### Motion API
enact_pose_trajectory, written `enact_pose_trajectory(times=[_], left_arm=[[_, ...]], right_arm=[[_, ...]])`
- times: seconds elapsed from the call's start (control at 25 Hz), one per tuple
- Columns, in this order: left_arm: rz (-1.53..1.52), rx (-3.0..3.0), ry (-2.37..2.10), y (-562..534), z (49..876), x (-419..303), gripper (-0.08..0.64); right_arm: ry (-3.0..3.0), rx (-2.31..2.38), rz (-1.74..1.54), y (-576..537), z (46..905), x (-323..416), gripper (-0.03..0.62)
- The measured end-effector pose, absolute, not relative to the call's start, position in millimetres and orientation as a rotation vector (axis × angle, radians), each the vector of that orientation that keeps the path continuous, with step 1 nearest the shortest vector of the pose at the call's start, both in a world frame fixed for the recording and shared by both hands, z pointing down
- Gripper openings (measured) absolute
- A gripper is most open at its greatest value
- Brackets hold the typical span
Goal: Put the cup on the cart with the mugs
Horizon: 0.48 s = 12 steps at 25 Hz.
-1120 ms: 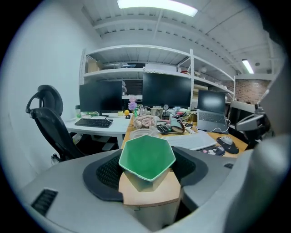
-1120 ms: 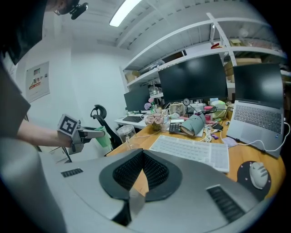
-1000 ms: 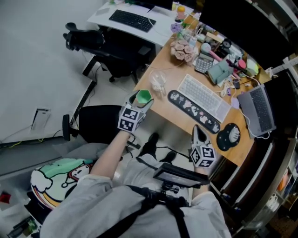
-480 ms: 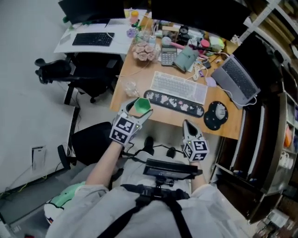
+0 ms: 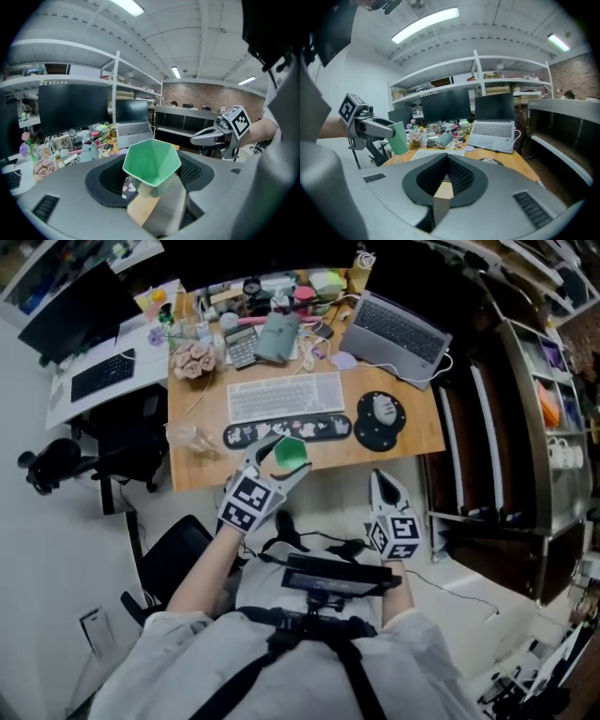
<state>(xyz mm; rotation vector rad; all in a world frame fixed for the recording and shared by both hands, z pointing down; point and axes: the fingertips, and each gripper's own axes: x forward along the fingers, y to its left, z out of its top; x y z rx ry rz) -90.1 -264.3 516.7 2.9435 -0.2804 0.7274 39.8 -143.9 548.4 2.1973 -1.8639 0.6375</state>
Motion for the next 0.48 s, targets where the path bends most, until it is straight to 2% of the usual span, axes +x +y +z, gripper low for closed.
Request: enact_pose_trajectory(times=[0.48], left_arm=[[0.721, 3.027, 0.143, -129.7, 498.4, 65.7, 0.322]], right_arm=[[-1.573, 2.516, 0.62, 16.7, 522.4, 164.8, 0.008]])
